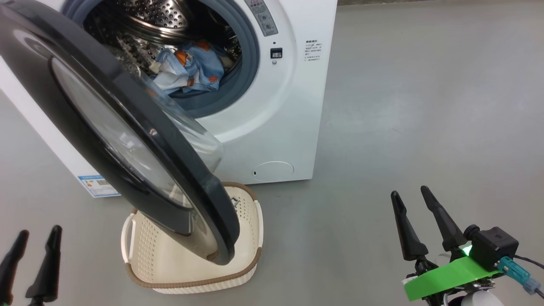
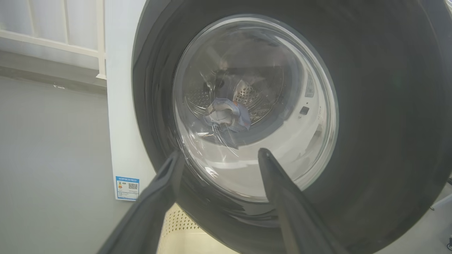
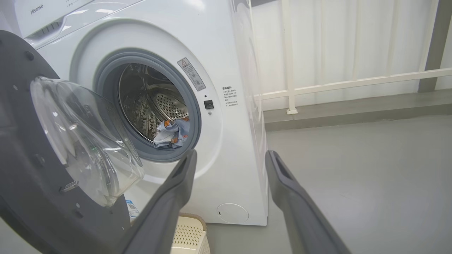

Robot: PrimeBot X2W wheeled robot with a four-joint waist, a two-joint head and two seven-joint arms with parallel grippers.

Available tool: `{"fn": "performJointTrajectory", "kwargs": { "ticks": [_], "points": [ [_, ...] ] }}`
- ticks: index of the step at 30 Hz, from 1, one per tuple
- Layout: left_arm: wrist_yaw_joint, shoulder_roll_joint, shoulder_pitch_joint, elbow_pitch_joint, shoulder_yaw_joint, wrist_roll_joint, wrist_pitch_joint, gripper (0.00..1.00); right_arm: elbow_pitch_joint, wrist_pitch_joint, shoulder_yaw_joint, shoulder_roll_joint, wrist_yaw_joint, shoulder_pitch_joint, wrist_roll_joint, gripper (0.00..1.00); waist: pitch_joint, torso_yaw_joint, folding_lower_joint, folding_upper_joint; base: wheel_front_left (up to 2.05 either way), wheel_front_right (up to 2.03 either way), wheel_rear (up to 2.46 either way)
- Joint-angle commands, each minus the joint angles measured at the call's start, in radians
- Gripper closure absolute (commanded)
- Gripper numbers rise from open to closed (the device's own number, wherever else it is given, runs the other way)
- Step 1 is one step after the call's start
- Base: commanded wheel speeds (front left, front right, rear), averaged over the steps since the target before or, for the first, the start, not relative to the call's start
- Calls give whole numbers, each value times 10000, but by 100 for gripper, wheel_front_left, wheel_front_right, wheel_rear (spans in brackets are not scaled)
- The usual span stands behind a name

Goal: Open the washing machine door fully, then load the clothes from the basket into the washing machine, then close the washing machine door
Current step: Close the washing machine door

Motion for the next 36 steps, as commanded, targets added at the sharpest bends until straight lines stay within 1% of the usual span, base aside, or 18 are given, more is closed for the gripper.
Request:
{"fn": "performJointTrajectory", "kwargs": {
  "ticks": [1, 6, 11, 17, 36],
  "points": [
    [-65, 228, -597, -81, 632, 211, -128, 0, -271, -80, 161, -163, 54, -49, 10, 0, -8, 11, 0, 0, 0, 0, 0],
    [-65, -187, -595, -153, 1086, 650, -132, 0, -313, -80, 91, -174, 54, -19, 3, 0, -1, 56, 0, 0, 0, 0, 0],
    [-65, -457, -545, -304, 1425, 1044, -134, 0, -344, -80, 60, -139, 54, -23, -47, 0, 2, 82, 0, 0, 0, 0, 0],
    [-65, -592, -484, -314, 1397, 1126, -134, 0, -307, -80, 79, -157, 54, -39, -28, 0, -60, 68, 0, 0, 0, 0, 0],
    [-65, -705, -473, -268, 1360, 1207, -135, 0, -220, -80, 130, -222, 54, -100, 72, 0, -98, 88, 0, 0, 0, 0, 0]
  ]
}}
